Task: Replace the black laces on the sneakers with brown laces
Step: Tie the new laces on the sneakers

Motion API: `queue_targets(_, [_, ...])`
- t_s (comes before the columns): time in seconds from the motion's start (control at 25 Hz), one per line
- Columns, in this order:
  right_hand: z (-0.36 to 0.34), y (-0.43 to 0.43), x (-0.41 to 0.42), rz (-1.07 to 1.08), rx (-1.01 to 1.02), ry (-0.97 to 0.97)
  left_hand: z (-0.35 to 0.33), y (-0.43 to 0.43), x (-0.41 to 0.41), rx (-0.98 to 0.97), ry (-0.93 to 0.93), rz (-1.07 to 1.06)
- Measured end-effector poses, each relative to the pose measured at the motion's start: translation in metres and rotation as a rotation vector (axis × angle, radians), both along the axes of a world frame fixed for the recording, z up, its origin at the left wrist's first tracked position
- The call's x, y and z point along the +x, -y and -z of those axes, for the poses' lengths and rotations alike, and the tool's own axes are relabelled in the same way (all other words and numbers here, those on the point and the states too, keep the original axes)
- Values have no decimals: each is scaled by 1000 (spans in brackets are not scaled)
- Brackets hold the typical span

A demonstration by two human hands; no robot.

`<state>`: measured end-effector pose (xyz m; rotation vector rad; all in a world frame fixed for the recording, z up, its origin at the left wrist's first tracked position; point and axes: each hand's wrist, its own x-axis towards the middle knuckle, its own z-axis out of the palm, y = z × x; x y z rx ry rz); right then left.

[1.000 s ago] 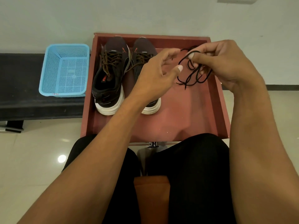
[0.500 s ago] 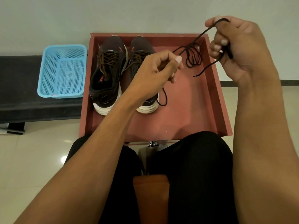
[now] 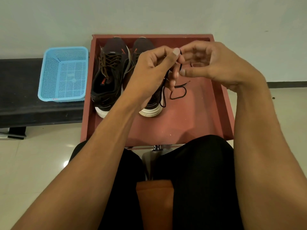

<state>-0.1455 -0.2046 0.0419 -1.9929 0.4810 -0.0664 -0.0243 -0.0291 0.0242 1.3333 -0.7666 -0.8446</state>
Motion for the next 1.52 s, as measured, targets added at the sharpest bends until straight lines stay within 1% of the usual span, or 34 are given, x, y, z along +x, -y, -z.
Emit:
queue_targets(0.12, [-8,-7,7,-43,50,139,1,-1,0,28,-15,-18])
queue_targets(0.2, [-7,-9,9,-56,30,162,0,-1,1,32,-33,-32])
queue_targets(0.28, [-4,-8,9,-25,13,176,0,-2,1,39,-54,-37])
queue_targets(0.36, [-1,-4,9,71,19,239,-1,-3,2,58,-67,-39])
queue_targets(0.44, [6,8,5,221,50,325,-1,-3,3,62,-85,-34])
queue_targets(0.52, [19,25,-2,388,79,364,-3,-4,5,42,-107,-30])
queue_targets(0.64, [44,43,-17,590,96,324,-7,-6,8,-20,-164,-28])
queue_targets(0.72, [59,47,-23,649,118,273,-8,-7,8,-75,-216,-27])
queue_targets(0.8, [72,50,-23,658,108,197,-11,-8,11,-149,-275,-35])
queue_targets(0.96, [83,44,-17,536,43,29,-19,-12,22,-296,-394,-139])
queue_targets(1.04, [74,35,-13,484,45,-7,-18,-16,30,-347,-410,-192])
queue_targets(1.12, [60,27,-8,415,57,-2,-15,-19,35,-362,-396,-227])
queue_targets(1.2, [44,18,-1,261,40,-25,-11,-19,37,-362,-389,-271])
queue_targets(1.32, [19,-2,8,-1,-15,-164,-7,-17,40,-385,-420,-316])
queue_targets(1.4, [1,-16,11,-150,16,-205,-4,-17,43,-409,-432,-317])
queue_targets(1.44, [-7,-22,13,-208,20,-186,-2,-17,44,-400,-399,-324])
queue_targets(1.52, [-23,-31,14,-266,-5,-90,3,-14,42,-337,-221,-321])
